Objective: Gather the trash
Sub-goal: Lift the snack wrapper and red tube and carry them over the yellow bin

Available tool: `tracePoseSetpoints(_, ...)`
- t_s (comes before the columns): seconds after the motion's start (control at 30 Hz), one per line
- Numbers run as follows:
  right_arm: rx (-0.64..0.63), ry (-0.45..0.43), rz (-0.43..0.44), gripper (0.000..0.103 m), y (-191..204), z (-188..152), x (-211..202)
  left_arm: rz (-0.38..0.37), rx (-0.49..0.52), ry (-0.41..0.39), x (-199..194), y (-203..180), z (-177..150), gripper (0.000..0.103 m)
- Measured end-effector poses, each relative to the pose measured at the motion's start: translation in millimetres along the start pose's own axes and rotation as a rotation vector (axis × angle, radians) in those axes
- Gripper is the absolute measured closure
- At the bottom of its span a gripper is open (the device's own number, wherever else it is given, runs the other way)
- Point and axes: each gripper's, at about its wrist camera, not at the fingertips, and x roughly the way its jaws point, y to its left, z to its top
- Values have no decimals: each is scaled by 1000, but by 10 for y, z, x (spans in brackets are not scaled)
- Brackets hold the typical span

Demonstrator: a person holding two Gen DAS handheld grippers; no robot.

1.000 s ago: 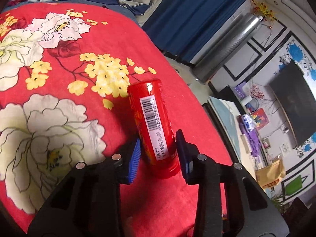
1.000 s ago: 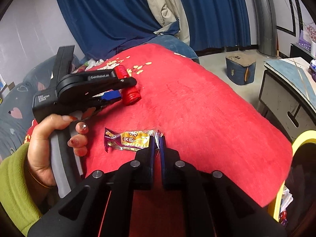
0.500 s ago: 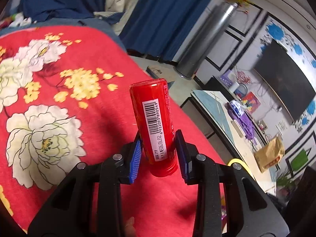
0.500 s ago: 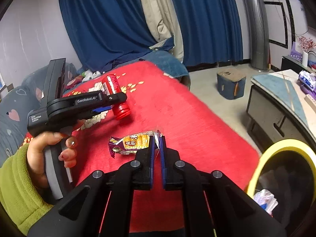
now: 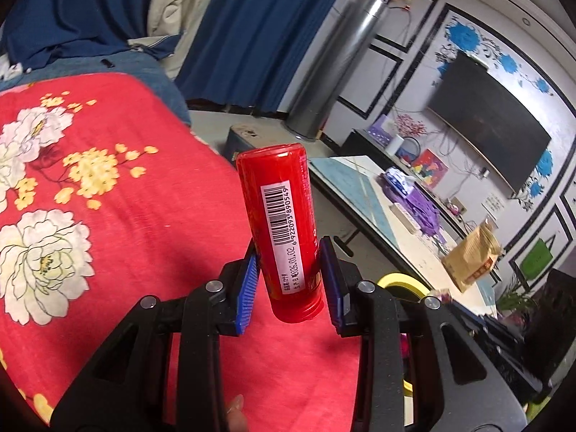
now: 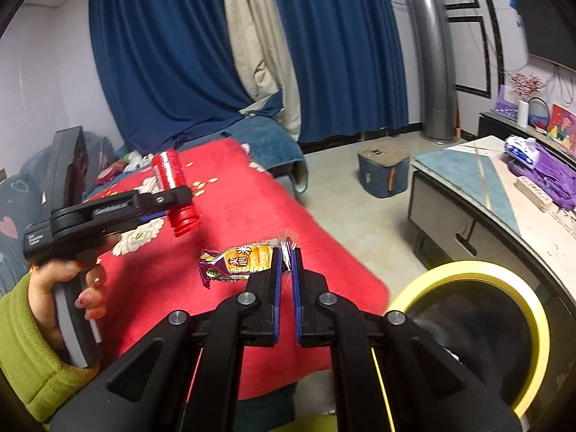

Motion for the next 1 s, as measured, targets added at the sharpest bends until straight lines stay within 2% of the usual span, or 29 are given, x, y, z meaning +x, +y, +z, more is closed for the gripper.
tracePoseSetpoints(0.63,114,-46,-124,97,-635,-80,-473,-99,138,50,149,-681,-201,77)
tracePoseSetpoints(1.0,176,-50,-180,97,-944,-171,-601,-142,218,99,293,-1038,-374,77)
